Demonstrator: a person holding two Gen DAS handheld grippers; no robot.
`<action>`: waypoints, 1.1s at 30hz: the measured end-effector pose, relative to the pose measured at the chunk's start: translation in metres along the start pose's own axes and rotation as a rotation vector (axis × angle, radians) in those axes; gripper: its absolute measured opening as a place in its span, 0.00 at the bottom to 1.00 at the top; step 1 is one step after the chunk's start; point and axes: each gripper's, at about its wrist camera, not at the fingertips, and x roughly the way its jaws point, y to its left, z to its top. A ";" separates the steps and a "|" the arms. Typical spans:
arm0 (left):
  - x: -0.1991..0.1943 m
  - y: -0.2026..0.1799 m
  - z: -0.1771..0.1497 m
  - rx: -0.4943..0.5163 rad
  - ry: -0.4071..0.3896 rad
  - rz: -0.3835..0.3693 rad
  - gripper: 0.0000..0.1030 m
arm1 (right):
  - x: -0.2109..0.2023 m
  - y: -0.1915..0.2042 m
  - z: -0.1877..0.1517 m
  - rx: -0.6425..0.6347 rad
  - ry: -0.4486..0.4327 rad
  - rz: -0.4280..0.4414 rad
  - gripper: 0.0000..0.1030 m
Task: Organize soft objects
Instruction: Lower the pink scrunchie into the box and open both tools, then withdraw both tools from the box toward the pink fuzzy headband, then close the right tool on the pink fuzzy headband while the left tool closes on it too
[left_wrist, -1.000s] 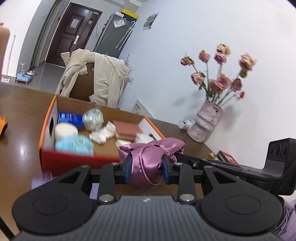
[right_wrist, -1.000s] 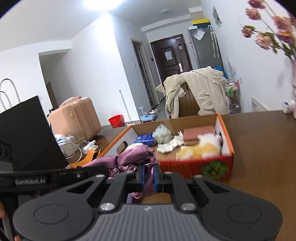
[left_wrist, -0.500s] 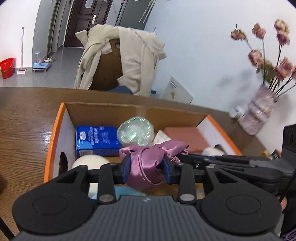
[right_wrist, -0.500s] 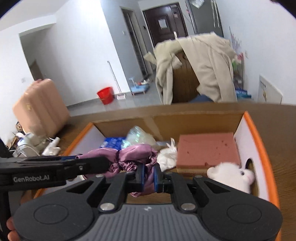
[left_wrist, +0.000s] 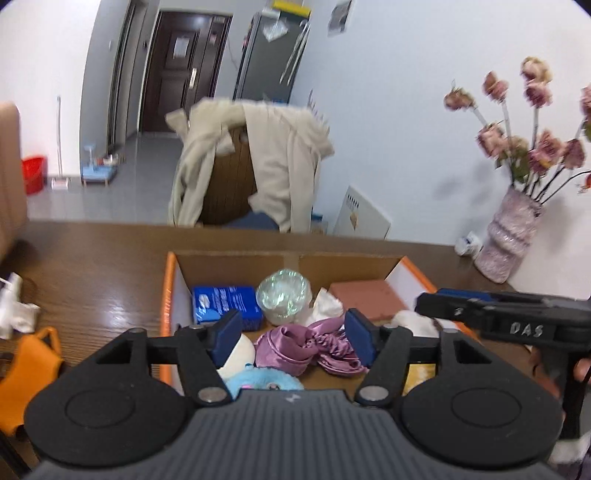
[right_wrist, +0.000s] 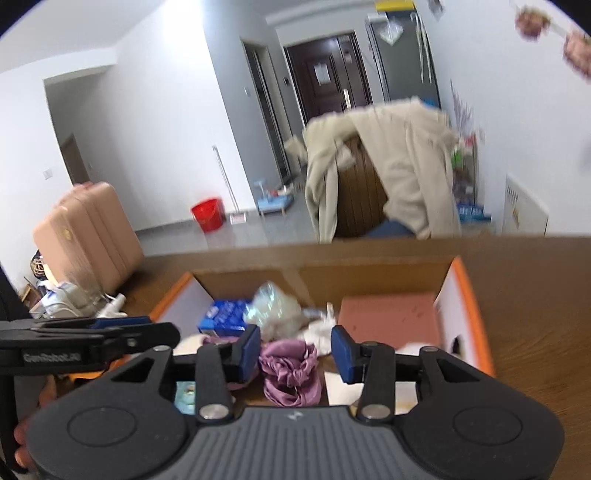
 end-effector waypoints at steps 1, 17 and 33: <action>-0.014 -0.003 0.000 0.008 -0.015 0.001 0.63 | -0.014 0.002 0.002 -0.011 -0.017 -0.004 0.44; -0.176 -0.041 -0.090 0.043 -0.182 0.085 0.81 | -0.191 0.034 -0.055 -0.134 -0.140 -0.020 0.71; -0.234 -0.064 -0.218 0.014 -0.133 0.081 0.92 | -0.260 0.053 -0.220 0.019 -0.080 -0.042 0.77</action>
